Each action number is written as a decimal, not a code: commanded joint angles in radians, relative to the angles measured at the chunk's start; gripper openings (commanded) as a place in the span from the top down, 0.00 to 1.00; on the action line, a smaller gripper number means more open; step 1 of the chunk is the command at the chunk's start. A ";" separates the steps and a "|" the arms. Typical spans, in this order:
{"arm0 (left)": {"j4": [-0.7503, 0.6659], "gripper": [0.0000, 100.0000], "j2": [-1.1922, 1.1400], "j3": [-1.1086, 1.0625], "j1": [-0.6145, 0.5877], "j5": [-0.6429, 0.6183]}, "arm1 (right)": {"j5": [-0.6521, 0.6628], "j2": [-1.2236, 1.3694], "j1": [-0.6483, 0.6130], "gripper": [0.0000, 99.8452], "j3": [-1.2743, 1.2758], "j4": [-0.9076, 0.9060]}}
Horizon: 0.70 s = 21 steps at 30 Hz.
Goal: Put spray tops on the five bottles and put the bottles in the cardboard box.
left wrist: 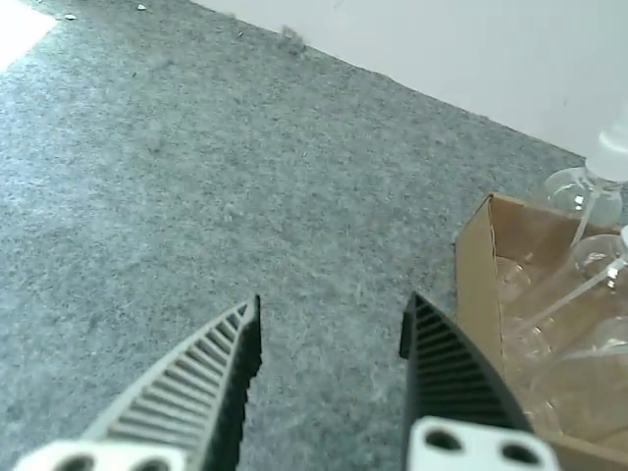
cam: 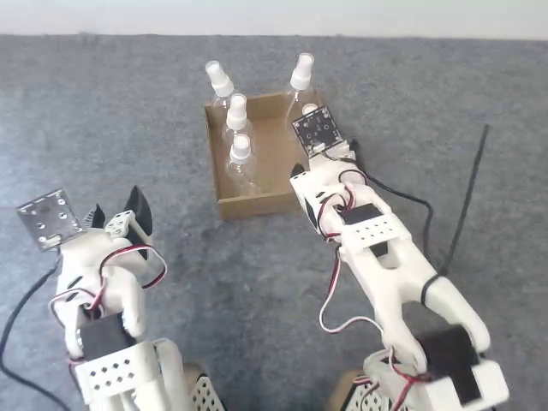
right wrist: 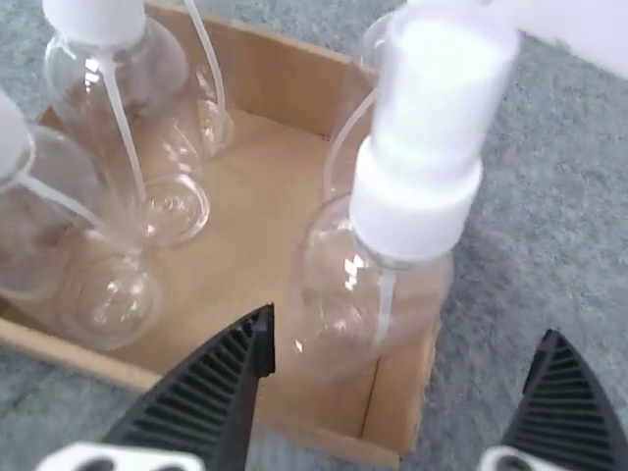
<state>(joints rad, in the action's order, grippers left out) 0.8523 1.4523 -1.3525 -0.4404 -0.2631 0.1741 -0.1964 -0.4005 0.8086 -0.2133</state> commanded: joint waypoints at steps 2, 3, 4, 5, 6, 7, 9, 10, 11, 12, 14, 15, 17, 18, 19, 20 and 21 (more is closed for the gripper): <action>-0.029 0.78 0.015 0.008 -0.005 -0.009 | -0.012 -0.134 0.005 0.66 -0.071 -0.094; -0.029 0.78 0.015 0.008 -0.005 -0.009 | -0.012 -0.147 0.005 0.66 -0.071 -0.111; -0.029 0.78 0.015 0.008 -0.005 -0.009 | -0.012 -0.159 0.005 0.66 -0.071 -0.130; -0.029 0.78 0.015 0.008 -0.005 -0.009 | -0.012 -0.173 0.005 0.66 -0.071 -0.148; -0.029 0.78 0.015 0.008 -0.003 -0.009 | -0.012 -0.186 0.005 0.66 -0.071 -0.168; -0.029 0.78 0.015 0.008 -0.003 -0.009 | -0.012 -0.202 0.005 0.66 -0.071 -0.188; -0.029 0.78 0.015 0.008 0.003 -0.009 | -0.012 -0.237 0.005 0.66 -0.071 -0.231; -0.029 0.78 0.015 0.012 0.003 -0.011 | -0.012 -0.257 0.005 0.66 -0.071 -0.259; -0.029 0.78 0.015 0.015 0.003 -0.011 | -0.012 -0.278 0.005 0.66 -0.071 -0.288; -0.029 0.78 0.015 0.015 0.005 -0.012 | -0.012 -0.303 0.005 0.66 -0.071 -0.318; -0.029 0.78 0.015 0.016 0.005 -0.014 | -0.012 -0.351 0.005 0.66 -0.071 -0.380; -0.029 0.78 0.015 0.016 0.006 -0.014 | -0.012 -0.375 0.005 0.66 -0.071 -0.409; -0.029 0.78 0.015 0.016 0.006 -0.014 | -0.012 -0.418 0.005 0.66 -0.071 -0.464; -0.029 0.78 0.015 0.016 0.006 -0.014 | -0.012 -0.437 0.005 0.66 -0.071 -0.487; -0.029 0.78 0.015 0.016 0.006 -0.014 | -0.012 -0.449 0.005 0.66 -0.071 -0.506; -0.029 0.78 0.015 0.016 0.006 -0.014 | -0.012 -0.460 0.005 0.66 -0.071 -0.519; -0.029 0.78 0.015 0.016 0.006 -0.014 | -0.012 -0.470 0.005 0.68 -0.071 -0.532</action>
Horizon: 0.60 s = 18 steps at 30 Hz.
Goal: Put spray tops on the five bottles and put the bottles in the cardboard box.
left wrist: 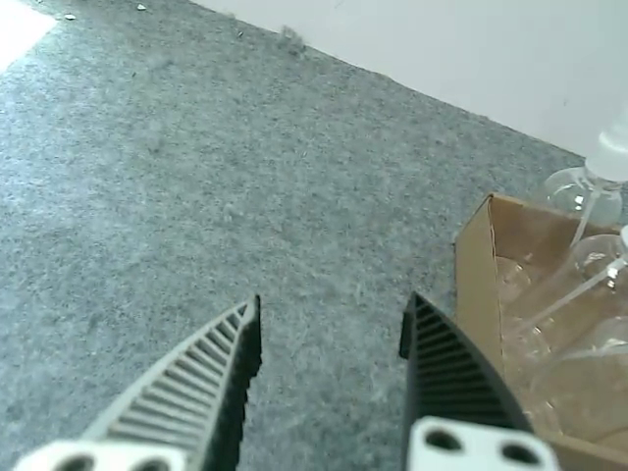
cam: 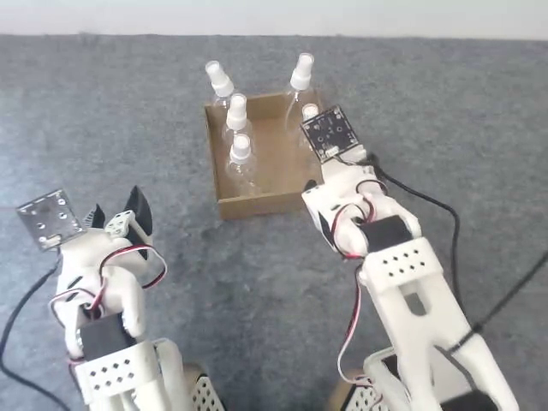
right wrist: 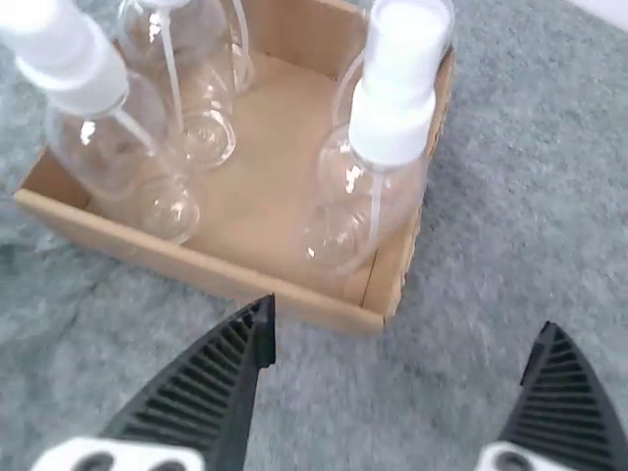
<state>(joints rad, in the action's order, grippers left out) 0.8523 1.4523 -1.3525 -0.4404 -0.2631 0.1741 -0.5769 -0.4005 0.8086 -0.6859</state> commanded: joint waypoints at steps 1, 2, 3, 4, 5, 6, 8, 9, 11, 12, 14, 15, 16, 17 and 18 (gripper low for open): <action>-0.029 0.78 0.015 0.016 0.006 -0.014 | -0.012 -0.099 0.005 0.70 -0.071 -0.067; -0.029 0.78 0.015 0.016 0.006 -0.014 | -0.012 -0.108 0.005 0.73 -0.071 -0.073; -0.031 0.78 0.015 0.016 0.006 -0.014 | -0.012 -0.116 0.005 0.75 -0.071 -0.077; -0.043 0.78 0.015 0.016 0.006 -0.014 | -0.012 -0.122 0.005 0.78 -0.069 -0.077; -0.055 0.79 0.015 0.013 0.006 -0.014 | -0.012 -0.127 0.005 0.80 -0.069 -0.077; -0.064 0.80 0.015 0.012 0.006 -0.014 | -0.012 -0.131 0.005 0.82 -0.064 -0.077; -0.071 0.84 0.015 0.013 0.006 -0.014 | -0.012 -0.147 0.005 0.86 -0.044 -0.074; -0.071 0.87 0.015 0.015 0.008 -0.014 | -0.012 -0.160 0.005 0.87 -0.034 -0.074; -0.071 0.91 0.015 0.016 0.037 -0.005 | -0.012 -0.199 0.005 0.89 -0.009 -0.073; -0.071 0.94 0.015 0.016 0.054 0.015 | -0.012 -0.223 0.005 0.90 0.005 -0.070; -0.071 0.98 0.015 0.016 0.089 0.063 | -0.012 -0.277 0.005 0.92 0.031 -0.068; -0.071 0.99 0.015 0.016 0.103 0.078 | -0.012 -0.297 0.005 0.92 0.041 -0.068; -0.071 0.99 0.015 0.016 0.114 0.083 | -0.012 -0.315 0.005 0.93 0.051 -0.068; -0.071 0.99 0.015 0.016 0.118 0.083 | -0.012 -0.332 0.005 0.93 0.058 -0.068; -0.071 0.99 0.015 0.016 0.123 0.083 | -0.012 -0.346 0.005 0.94 0.066 -0.068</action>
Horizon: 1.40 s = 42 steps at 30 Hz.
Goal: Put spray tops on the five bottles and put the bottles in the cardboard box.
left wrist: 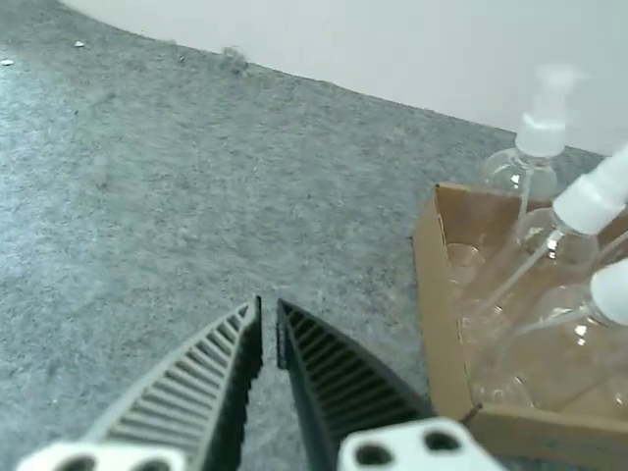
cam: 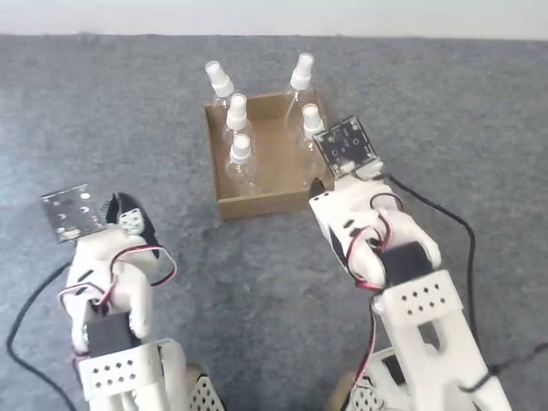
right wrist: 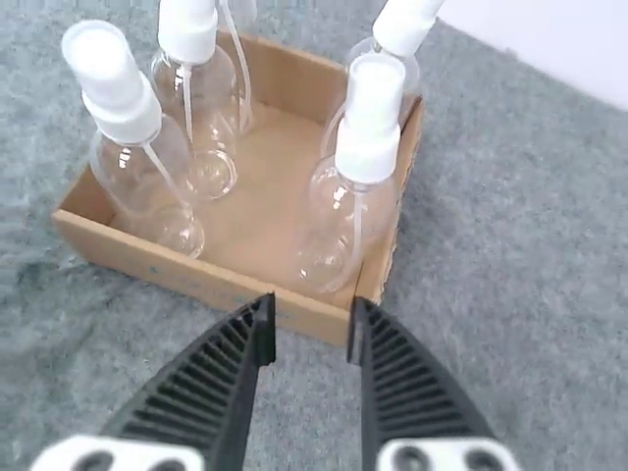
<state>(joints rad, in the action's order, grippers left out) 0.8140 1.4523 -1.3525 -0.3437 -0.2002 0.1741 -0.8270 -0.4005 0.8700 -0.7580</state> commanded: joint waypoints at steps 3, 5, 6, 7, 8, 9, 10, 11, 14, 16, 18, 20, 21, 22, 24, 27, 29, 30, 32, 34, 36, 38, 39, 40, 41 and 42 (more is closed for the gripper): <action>-0.032 0.99 0.015 0.016 0.029 0.020 | -0.012 -0.137 0.005 0.94 0.023 0.004; -0.032 0.99 0.017 0.016 0.029 0.020 | -0.014 -0.166 0.005 0.94 0.035 0.004; -0.032 0.99 0.017 0.016 0.028 0.020 | -0.014 -0.182 0.005 0.94 0.043 0.005; -0.032 0.99 0.026 0.016 0.025 0.020 | -0.014 -0.197 0.005 0.94 0.048 0.005; -0.032 0.99 0.048 0.012 0.023 0.020 | -0.014 -0.211 0.005 0.94 0.052 0.005; -0.026 0.99 0.078 0.007 0.028 0.020 | -0.014 -0.226 0.007 0.94 0.057 0.005; -0.021 0.99 0.115 -0.004 0.029 0.020 | -0.014 -0.240 0.008 0.94 0.063 0.005; -0.015 0.99 0.155 -0.018 0.034 0.020 | -0.014 -0.252 0.008 0.94 0.069 0.005; 0.005 0.99 0.290 -0.073 0.071 0.023 | -0.044 -0.285 0.013 0.97 0.077 0.005; 0.035 0.99 0.376 -0.102 0.083 0.025 | -0.049 -0.303 0.015 1.00 0.077 0.005; 0.048 0.99 0.382 -0.102 0.091 0.025 | -0.049 -0.321 0.016 0.99 0.077 0.001; 0.044 0.99 0.358 -0.099 0.094 0.025 | -0.054 -0.337 0.038 0.99 0.077 -0.001; 0.044 0.99 0.358 -0.099 0.094 0.025 | -0.057 -0.346 0.051 0.99 0.077 0.002; 0.046 0.99 0.362 -0.104 0.094 0.025 | -0.058 -0.355 0.065 0.99 0.077 0.004; 0.052 0.99 0.371 -0.105 0.094 0.025 | -0.058 -0.375 0.088 0.99 0.077 0.004; 0.046 0.99 0.373 -0.128 0.094 0.028 | -0.058 -0.417 0.097 0.99 0.077 -0.001; 0.044 0.99 0.373 -0.137 0.094 0.029 | -0.058 -0.444 0.097 0.99 0.080 -0.004; 0.044 0.99 0.373 -0.139 0.094 0.034 | -0.058 -0.458 0.097 0.99 0.084 -0.004; 0.052 0.98 0.373 -0.139 0.094 0.055 | -0.058 -0.489 0.099 0.99 0.109 -0.004; 0.052 0.98 0.373 -0.153 0.094 0.060 | -0.057 -0.527 0.099 0.99 0.147 -0.005; 0.044 0.98 0.373 -0.166 0.094 0.061 | -0.054 -0.578 0.108 0.99 0.196 -0.005; 0.044 0.98 0.373 -0.168 0.094 0.061 | -0.055 -0.641 0.139 0.99 0.242 -0.005; 0.044 0.98 0.373 -0.170 0.094 0.061 | -0.057 -0.677 0.154 0.99 0.262 -0.005; 0.044 0.98 0.373 -0.170 0.094 0.061 | -0.057 -0.713 0.170 0.99 0.282 -0.007; 0.044 0.98 0.373 -0.170 0.094 0.061 | -0.058 -0.748 0.188 0.99 0.304 -0.007; 0.044 0.98 0.373 -0.170 0.094 0.061 | -0.058 -0.783 0.200 0.99 0.325 -0.007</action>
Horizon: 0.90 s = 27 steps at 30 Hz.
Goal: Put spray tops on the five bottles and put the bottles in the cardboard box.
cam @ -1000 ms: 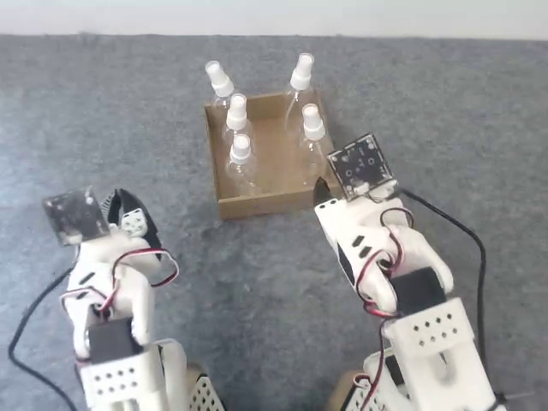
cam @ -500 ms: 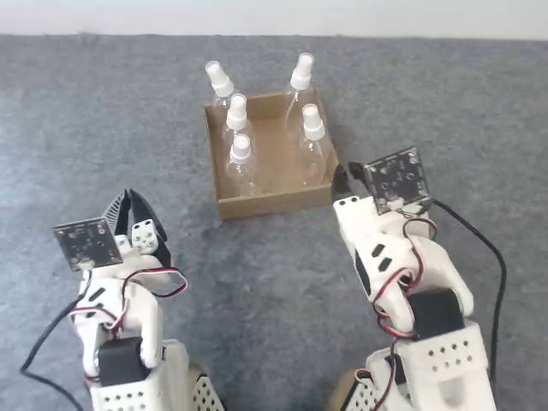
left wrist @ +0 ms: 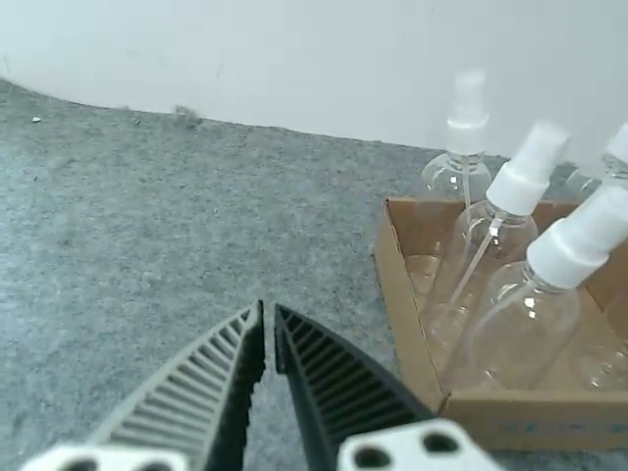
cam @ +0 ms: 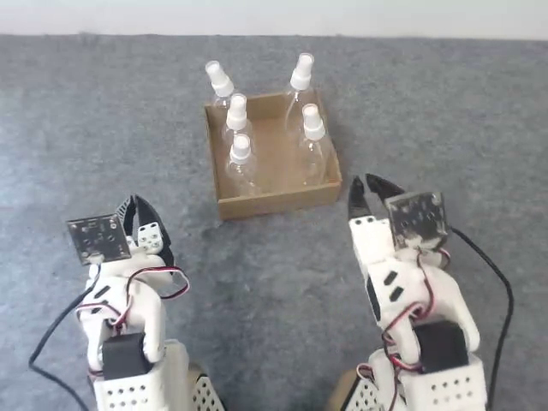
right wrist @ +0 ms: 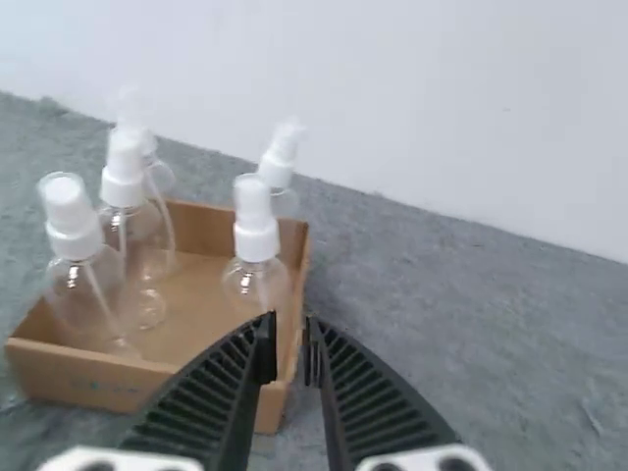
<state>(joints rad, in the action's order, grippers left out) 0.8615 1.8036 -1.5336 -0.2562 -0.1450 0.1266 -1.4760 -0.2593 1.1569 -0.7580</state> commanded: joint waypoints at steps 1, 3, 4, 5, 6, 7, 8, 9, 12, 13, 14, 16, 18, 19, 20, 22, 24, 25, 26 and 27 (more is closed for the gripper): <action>0.002 0.98 0.021 0.012 0.006 0.006 | -0.011 -0.168 0.068 0.99 0.061 -0.007; 0.003 0.98 0.021 0.008 0.002 0.006 | -0.006 -0.231 0.079 0.99 0.106 -0.007; 0.000 0.98 0.021 -0.002 0.000 0.006 | -0.006 -0.260 0.081 0.99 0.126 -0.007; -0.003 0.98 0.021 -0.012 -0.002 0.008 | -0.005 -0.283 0.087 0.99 0.147 -0.007; -0.003 0.98 0.021 -0.021 -0.002 0.008 | -0.005 -0.306 0.091 0.99 0.167 -0.007; -0.003 0.98 0.021 -0.033 0.005 0.008 | -0.005 -0.331 0.099 0.99 0.190 -0.007; -0.003 0.98 0.021 -0.045 0.006 0.008 | -0.005 -0.340 0.107 0.99 0.207 -0.007; -0.003 0.98 0.021 -0.054 0.008 0.009 | -0.005 -0.344 0.117 0.99 0.222 -0.007; -0.006 0.98 0.021 -0.090 0.000 0.060 | -0.006 -0.340 0.153 0.99 0.252 -0.007; -0.021 0.98 0.021 -0.111 0.000 0.092 | -0.006 -0.340 0.163 0.99 0.259 -0.007; -0.051 0.98 0.021 -0.140 0.000 0.120 | -0.006 -0.340 0.171 0.99 0.265 -0.007; -0.074 0.98 0.020 -0.150 0.000 0.158 | -0.011 -0.340 0.171 0.99 0.278 -0.007; -0.074 0.98 0.020 -0.151 -0.002 0.184 | -0.014 -0.340 0.166 0.99 0.296 -0.007; -0.074 0.98 0.020 -0.151 -0.002 0.190 | -0.015 -0.340 0.166 0.99 0.307 -0.007; -0.071 0.98 0.020 -0.151 -0.002 0.196 | -0.028 -0.340 0.166 0.99 0.318 -0.007; -0.034 0.98 0.020 -0.151 -0.002 0.195 | -0.083 -0.340 0.174 0.99 0.342 -0.007; 0.026 0.98 0.020 -0.151 0.000 0.192 | -0.133 -0.340 0.176 0.99 0.381 -0.001; 0.046 0.98 0.020 -0.151 0.003 0.192 | -0.149 -0.340 0.176 0.99 0.402 0.004; 0.061 0.98 0.020 -0.151 0.003 0.192 | -0.153 -0.340 0.177 0.99 0.423 0.004; 0.081 0.99 0.020 -0.151 0.002 0.190 | -0.153 -0.340 0.177 0.99 0.443 0.004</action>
<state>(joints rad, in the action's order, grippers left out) 0.8800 1.8036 -1.6962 -0.2562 0.0391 0.0146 -1.7998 -0.0982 1.5620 -0.7580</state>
